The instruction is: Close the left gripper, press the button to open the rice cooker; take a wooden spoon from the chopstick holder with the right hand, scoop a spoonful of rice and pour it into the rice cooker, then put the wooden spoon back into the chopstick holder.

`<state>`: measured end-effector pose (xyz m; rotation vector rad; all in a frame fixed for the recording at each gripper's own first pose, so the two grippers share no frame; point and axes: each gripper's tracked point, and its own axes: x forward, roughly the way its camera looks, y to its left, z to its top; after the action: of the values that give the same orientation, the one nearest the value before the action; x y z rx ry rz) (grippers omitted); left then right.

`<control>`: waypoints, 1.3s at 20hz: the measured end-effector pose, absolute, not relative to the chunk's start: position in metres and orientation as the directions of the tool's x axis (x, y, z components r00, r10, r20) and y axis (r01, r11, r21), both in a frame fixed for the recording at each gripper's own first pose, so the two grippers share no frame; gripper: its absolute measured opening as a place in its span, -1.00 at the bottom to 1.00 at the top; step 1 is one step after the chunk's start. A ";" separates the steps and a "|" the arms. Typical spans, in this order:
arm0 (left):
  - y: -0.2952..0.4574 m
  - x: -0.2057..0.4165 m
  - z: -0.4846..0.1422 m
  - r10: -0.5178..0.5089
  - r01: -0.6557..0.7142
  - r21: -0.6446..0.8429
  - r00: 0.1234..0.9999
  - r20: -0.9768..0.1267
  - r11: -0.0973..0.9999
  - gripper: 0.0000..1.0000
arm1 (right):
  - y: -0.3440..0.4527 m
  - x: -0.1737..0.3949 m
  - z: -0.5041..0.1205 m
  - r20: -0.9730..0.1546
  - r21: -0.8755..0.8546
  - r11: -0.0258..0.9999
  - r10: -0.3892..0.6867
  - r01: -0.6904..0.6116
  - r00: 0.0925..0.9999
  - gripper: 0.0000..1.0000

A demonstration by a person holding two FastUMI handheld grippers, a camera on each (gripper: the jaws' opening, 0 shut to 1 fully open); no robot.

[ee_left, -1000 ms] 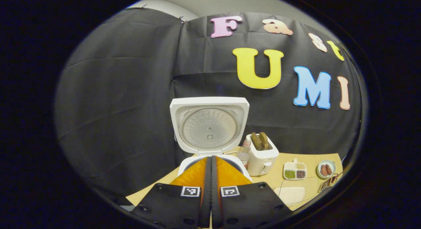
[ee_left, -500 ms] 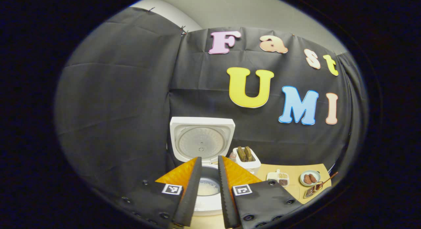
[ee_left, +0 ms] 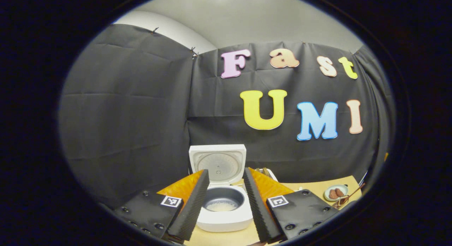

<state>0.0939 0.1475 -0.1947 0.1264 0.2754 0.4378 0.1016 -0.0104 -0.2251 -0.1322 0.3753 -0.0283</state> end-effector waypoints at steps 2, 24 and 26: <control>0.126 0.085 -0.185 0.444 -0.412 0.174 0.865 -0.233 0.894 0.63 | -0.026 0.116 -0.254 -0.393 -0.068 0.998 -0.026 0.000 0.919 0.77; 0.034 -0.004 -0.198 0.576 -0.441 0.385 0.720 -0.387 0.810 0.91 | -0.017 0.204 -0.528 -0.670 0.390 0.916 0.211 0.095 0.711 -0.46; 0.040 -0.010 -0.197 0.586 -0.466 0.363 0.707 -0.396 0.807 0.90 | -0.015 0.202 -0.523 -0.662 0.429 0.899 0.247 0.087 0.707 -0.61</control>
<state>-0.0103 0.0402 -0.1968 0.2438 0.5211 0.5910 0.2022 -0.0146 -0.5232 0.4557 0.7871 0.0920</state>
